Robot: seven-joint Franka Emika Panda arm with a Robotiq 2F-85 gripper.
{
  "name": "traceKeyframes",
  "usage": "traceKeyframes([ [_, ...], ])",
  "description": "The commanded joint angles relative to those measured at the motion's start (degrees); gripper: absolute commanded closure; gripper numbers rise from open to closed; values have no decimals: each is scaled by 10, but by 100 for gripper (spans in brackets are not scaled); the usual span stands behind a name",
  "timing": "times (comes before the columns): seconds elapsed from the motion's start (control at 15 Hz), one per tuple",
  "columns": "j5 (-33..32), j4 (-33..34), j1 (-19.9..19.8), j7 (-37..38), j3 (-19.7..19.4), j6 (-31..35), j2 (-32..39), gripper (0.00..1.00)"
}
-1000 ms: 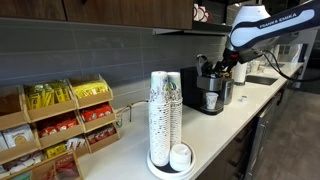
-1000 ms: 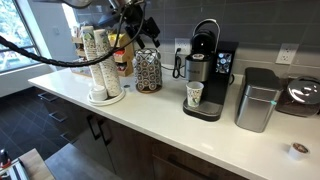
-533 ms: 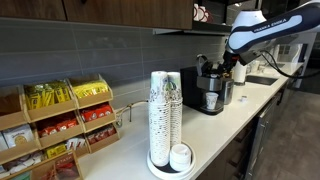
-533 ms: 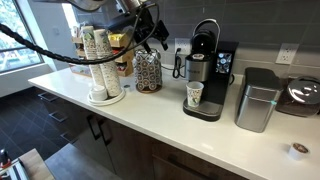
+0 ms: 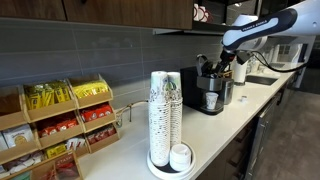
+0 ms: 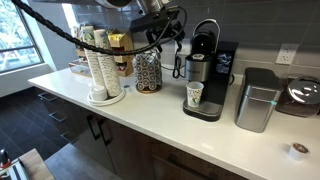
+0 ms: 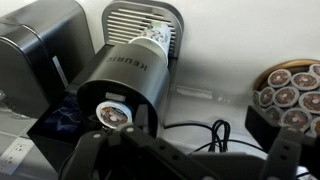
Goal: Remove the white object from the coffee machine
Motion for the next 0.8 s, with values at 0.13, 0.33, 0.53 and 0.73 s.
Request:
traceKeyframes([
  [0.13, 70, 79, -38, -40, 7, -2, 75, 0],
  [0.33, 96, 105, -56, -37, 13, 2, 102, 0],
  [0.53, 119, 132, -72, -37, 21, -1, 125, 0],
  [0.73, 132, 153, -86, -41, 29, 5, 145, 0],
])
